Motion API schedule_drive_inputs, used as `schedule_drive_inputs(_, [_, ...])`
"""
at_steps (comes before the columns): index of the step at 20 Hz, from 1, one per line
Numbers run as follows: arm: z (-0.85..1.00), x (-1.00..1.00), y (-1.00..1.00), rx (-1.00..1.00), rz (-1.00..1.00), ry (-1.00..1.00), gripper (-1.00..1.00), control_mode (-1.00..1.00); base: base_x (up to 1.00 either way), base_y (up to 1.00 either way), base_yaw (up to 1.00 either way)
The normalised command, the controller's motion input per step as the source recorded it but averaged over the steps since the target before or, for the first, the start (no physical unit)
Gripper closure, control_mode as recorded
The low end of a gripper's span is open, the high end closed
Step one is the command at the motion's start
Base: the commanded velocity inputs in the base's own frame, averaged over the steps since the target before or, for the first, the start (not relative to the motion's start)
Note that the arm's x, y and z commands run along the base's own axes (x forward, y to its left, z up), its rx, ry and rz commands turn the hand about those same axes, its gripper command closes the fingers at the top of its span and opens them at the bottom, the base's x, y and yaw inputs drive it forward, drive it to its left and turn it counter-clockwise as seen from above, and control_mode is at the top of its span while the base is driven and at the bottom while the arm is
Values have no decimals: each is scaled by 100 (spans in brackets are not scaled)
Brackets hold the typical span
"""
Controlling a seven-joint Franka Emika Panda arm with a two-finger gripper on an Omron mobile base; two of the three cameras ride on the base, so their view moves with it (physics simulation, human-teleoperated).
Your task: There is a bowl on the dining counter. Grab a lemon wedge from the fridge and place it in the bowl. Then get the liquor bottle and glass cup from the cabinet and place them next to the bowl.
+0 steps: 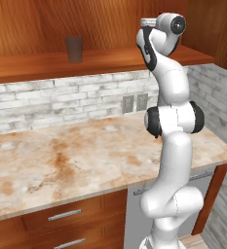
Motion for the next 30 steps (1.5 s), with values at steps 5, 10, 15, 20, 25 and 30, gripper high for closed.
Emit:
schedule_drive_inputs(5, [0,4,0,0,0,0,100,-100,0,0,0])
schedule_drive_inputs(10, [0,0,0,0,0,-1,100,-100,0,0,0])
schedule_drive_inputs(15, [0,-2,-1,0,0,-4,100,-100,0,0,0])
schedule_drive_inputs(20, [-1,-40,0,0,3,-20,100,-100,0,0,0])
schedule_drive_inputs(25, [0,-97,-1,6,10,-23,100,-100,0,0,0])
schedule_drive_inputs(30, [0,-100,1,1,7,0,100,-100,0,0,0])
